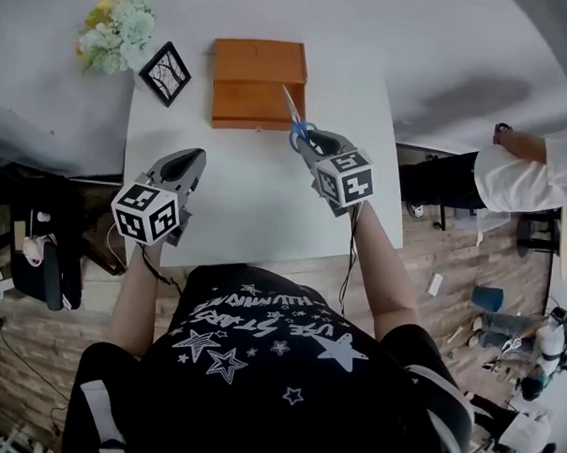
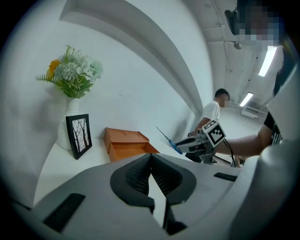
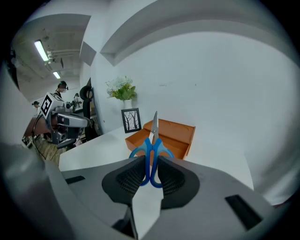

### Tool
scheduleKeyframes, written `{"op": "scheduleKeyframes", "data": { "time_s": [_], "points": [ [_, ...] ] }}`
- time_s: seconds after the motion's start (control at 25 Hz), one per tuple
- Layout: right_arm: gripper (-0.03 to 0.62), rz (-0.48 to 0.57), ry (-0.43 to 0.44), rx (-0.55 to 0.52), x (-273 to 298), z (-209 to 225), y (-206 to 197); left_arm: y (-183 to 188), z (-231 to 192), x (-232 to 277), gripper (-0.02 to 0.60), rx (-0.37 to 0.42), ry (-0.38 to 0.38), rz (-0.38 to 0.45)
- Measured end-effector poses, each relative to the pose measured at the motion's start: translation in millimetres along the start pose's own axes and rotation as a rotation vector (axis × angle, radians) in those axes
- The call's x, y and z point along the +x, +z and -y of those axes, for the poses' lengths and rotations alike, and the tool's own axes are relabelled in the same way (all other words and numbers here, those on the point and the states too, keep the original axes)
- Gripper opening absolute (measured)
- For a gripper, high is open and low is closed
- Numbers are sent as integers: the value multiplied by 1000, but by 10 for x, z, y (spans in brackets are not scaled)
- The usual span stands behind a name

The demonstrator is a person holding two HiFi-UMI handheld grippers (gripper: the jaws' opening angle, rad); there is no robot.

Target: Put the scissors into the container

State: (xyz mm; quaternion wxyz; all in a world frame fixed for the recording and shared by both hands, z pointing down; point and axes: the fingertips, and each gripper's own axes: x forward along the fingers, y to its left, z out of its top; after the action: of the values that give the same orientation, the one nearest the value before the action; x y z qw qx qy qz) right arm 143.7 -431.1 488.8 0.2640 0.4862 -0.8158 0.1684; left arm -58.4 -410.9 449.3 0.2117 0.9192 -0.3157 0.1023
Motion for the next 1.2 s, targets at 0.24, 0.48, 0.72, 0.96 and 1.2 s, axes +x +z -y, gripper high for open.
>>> {"op": "scheduleKeyframes", "data": {
  "time_s": [0.24, 0.48, 0.72, 0.96, 1.2],
  "points": [
    [103, -77, 57, -157, 448, 195, 209, 130, -349, 224, 18, -9, 1, -2],
    [103, -202, 77, -420, 803, 334, 215, 161, -547, 408, 18, -27, 6, -9],
    [103, -272, 129, -627, 1139, 399, 238, 110, -682, 524, 18, -46, 9, -24],
    [103, -329, 200, -753, 1523, 375, 214, 104, -901, 582, 18, -76, 29, -25],
    [103, -420, 247, -885, 1811, 368, 67, 8, -1041, 649, 18, -112, 38, -44]
  ]
}}
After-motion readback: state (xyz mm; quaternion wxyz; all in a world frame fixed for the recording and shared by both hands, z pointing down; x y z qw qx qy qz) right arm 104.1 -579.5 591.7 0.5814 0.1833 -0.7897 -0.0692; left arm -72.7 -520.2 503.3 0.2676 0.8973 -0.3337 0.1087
